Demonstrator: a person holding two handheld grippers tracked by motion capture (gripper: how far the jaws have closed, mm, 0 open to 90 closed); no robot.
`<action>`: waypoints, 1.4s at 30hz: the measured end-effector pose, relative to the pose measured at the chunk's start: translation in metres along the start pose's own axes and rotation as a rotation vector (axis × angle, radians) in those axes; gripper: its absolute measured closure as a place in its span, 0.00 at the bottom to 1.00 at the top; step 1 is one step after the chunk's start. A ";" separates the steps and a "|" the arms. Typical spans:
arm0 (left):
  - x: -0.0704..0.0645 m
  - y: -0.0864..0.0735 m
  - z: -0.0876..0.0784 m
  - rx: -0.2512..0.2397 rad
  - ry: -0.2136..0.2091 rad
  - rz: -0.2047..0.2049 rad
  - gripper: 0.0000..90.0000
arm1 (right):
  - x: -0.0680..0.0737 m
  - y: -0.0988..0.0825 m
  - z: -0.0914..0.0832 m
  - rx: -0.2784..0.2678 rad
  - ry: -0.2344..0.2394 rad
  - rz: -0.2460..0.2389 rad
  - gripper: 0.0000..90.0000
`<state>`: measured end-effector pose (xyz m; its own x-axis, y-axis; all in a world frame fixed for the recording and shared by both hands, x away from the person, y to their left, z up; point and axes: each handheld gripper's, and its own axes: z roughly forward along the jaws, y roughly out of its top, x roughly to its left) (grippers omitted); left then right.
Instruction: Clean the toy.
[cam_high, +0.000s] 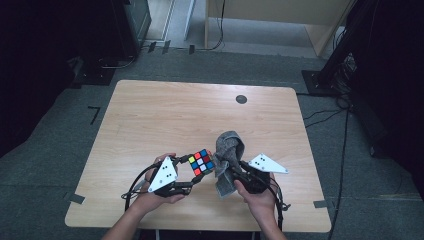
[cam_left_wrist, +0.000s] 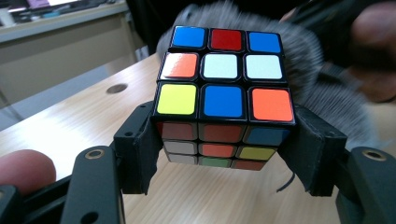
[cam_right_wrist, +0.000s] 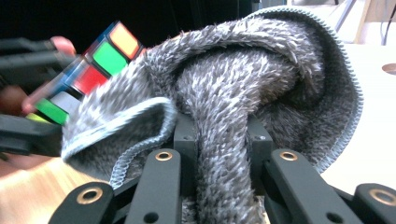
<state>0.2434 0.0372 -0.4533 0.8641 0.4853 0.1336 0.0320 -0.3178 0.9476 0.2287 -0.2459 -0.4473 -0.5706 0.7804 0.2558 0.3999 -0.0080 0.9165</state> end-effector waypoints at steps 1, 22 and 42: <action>0.000 -0.002 0.001 0.013 0.002 -0.001 0.38 | 0.001 0.002 -0.002 -0.020 0.016 0.000 0.82; -0.014 0.000 0.015 0.137 0.073 0.114 0.38 | 0.051 0.013 -0.007 -0.085 0.039 -0.235 0.80; -0.020 0.006 0.011 0.090 0.021 0.121 0.38 | 0.055 0.007 0.001 -0.035 0.062 -0.288 0.78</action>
<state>0.2316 0.0165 -0.4536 0.8539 0.4554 0.2520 -0.0262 -0.4459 0.8947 0.2010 -0.2026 -0.4271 -0.7004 0.7138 0.0011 0.1911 0.1860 0.9638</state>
